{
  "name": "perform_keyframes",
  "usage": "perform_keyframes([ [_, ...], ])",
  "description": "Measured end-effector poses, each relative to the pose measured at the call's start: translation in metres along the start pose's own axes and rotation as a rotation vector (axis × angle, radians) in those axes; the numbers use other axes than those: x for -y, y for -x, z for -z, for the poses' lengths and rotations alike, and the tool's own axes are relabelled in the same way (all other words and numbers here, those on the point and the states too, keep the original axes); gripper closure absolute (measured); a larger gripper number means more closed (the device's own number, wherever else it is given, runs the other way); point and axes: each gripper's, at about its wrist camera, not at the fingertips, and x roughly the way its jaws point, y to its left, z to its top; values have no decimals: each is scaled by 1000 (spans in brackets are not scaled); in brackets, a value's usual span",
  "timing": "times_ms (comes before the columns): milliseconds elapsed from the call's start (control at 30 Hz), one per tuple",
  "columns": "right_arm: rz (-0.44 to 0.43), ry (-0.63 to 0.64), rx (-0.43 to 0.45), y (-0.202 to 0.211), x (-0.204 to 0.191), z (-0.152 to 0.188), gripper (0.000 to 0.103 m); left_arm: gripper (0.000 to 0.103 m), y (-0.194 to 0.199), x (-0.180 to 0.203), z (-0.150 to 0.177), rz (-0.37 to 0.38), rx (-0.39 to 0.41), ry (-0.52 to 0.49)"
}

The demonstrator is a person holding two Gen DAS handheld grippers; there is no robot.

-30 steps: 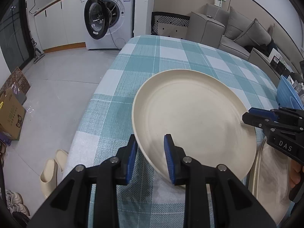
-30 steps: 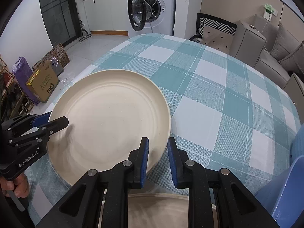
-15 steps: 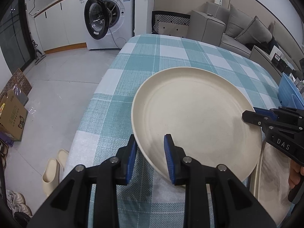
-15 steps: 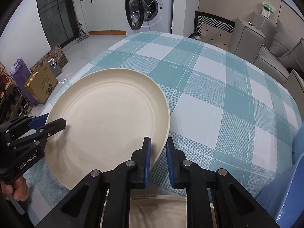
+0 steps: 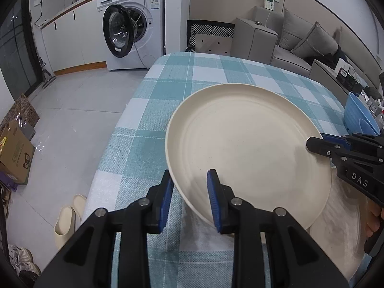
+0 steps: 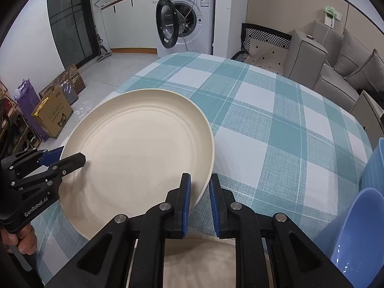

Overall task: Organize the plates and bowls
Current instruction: 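Lift the gripped cream plate and carry it toward the large cream plate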

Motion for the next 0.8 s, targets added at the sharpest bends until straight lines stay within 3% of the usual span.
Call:
perform_keyframes([
  [800, 29, -78, 59, 62, 33, 36, 87, 76, 33, 49, 3, 34, 50, -116],
])
